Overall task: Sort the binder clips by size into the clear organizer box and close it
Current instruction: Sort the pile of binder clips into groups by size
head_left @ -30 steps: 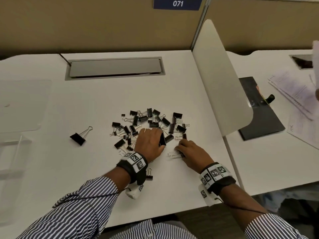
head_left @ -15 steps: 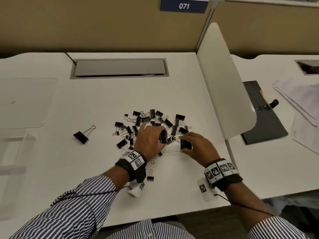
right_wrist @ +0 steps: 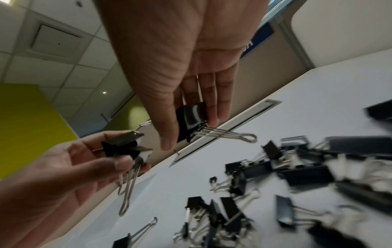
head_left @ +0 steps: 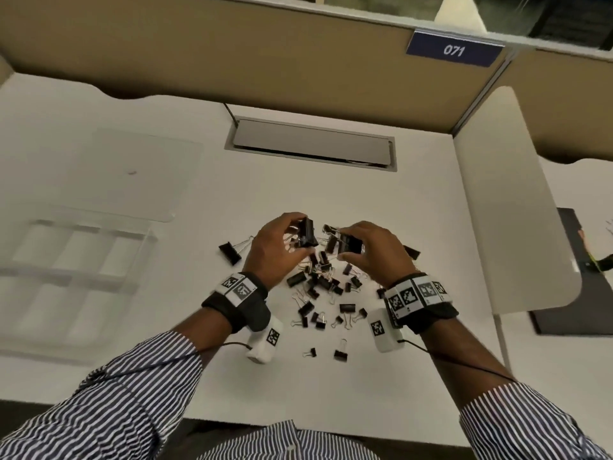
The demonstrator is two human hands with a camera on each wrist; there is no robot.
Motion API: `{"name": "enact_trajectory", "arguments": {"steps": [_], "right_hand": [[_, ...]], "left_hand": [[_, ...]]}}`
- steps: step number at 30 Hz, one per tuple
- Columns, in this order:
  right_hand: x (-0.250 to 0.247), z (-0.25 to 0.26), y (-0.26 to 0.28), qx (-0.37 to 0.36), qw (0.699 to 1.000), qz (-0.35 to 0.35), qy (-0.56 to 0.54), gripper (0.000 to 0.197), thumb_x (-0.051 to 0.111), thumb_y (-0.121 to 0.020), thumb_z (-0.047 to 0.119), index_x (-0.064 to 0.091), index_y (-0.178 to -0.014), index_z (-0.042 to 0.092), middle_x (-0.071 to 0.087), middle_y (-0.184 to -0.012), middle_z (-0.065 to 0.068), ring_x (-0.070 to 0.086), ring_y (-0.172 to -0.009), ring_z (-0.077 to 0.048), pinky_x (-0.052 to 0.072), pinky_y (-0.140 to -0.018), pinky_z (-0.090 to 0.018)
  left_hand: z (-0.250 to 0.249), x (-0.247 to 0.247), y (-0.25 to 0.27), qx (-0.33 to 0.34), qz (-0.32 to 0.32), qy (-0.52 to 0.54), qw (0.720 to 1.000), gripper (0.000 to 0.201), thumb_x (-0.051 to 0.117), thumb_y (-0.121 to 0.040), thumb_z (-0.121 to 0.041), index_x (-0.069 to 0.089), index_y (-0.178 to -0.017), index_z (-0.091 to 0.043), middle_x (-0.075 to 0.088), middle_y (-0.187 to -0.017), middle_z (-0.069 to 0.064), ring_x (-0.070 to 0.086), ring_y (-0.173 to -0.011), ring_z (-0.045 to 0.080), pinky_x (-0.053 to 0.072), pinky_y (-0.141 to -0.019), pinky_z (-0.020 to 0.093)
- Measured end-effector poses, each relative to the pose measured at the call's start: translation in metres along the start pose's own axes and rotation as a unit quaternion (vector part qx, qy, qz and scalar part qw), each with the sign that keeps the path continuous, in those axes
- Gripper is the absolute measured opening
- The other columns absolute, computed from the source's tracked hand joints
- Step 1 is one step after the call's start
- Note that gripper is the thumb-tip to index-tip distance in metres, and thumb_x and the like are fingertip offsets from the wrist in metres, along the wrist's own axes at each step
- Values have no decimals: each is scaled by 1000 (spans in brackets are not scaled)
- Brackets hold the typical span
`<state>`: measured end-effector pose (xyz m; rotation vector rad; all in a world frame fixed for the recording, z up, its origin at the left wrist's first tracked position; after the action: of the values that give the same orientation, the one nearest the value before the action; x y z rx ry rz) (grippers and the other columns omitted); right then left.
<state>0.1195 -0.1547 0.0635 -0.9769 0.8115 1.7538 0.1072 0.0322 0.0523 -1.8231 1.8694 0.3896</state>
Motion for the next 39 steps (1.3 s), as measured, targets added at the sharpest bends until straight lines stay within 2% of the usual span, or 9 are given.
{"name": "enact_trajectory", "arguments": {"steps": [7,10,13,24,30,32,34,36,39], "right_hand": [[39,65,-56,-16,999,37,-10,48,77,-80,38,65,-124,22,65,-111,1,61,-100,-19,52,-85,-36],[62,84,-77,-9,998,63,-7,50,76,-80,41,66,-124,20,66,-109,-1,61,-99,-21,51,-86,-35],[88,100,-96,-5,996,91,12,50,74,-81,43,65,-125,20,66,-112,-2,60,-104,-21,49,-88,-33],[158,128,-125,-39,986,140,87,42,73,-82,31,63,-122,21,60,-113,-6,59,-107,-28,51,-85,-39],[161,126,-122,-60,989,129,47,67,76,-81,26,47,-141,21,51,-134,-7,52,-120,-28,49,-95,-44],[156,126,-121,-69,989,121,40,72,76,-80,27,44,-144,23,48,-139,-5,48,-124,-27,49,-97,-43],[147,120,-118,-68,991,112,41,72,75,-81,29,41,-145,25,44,-143,-3,44,-128,-25,48,-98,-42],[137,113,-114,-63,992,98,42,70,71,-84,30,40,-146,26,42,-146,-1,40,-131,-24,47,-99,-41],[120,97,-105,-55,994,78,48,67,68,-87,31,38,-147,25,40,-149,-4,38,-135,-26,44,-104,-42]], "left_hand": [[88,-72,19,-105,-20,-47,993,57,83,-74,-19,59,-125,-23,63,-119,-5,62,-103,9,54,-93,33],[111,-91,25,-142,-29,-78,986,55,83,-74,-20,61,-124,-22,63,-118,-2,62,-105,15,51,-94,31],[126,-101,26,-170,-26,-110,979,51,82,-73,-19,62,-121,-20,63,-116,3,62,-105,24,51,-92,38],[152,-94,16,-157,9,-214,964,53,78,-75,-20,59,-124,-16,61,-112,8,59,-103,30,50,-83,40],[157,-87,19,-140,30,-220,965,75,81,-71,-33,49,-135,-14,62,-121,7,59,-109,30,48,-94,43],[159,-83,20,-130,51,-230,963,83,80,-72,-42,41,-140,-16,55,-134,7,53,-123,29,41,-105,45],[160,-78,24,-136,70,-249,956,98,75,-76,-50,24,-152,-16,33,-155,11,31,-143,29,22,-118,49],[155,-74,24,-127,73,-267,953,103,69,-80,-57,13,-156,-16,16,-161,11,16,-148,29,12,-121,49],[136,-62,21,-92,74,-268,956,98,62,-84,-60,13,-156,-15,12,-162,11,11,-150,28,10,-121,49]]}}
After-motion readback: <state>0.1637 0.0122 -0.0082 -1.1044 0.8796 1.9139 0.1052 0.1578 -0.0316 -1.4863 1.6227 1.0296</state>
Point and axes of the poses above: each hand's wrist, its own y-axis away from the middle knuckle, its own x-axis out of the palm, z = x × y, the point moved 10 cm from there along -y, towards the middle knuckle
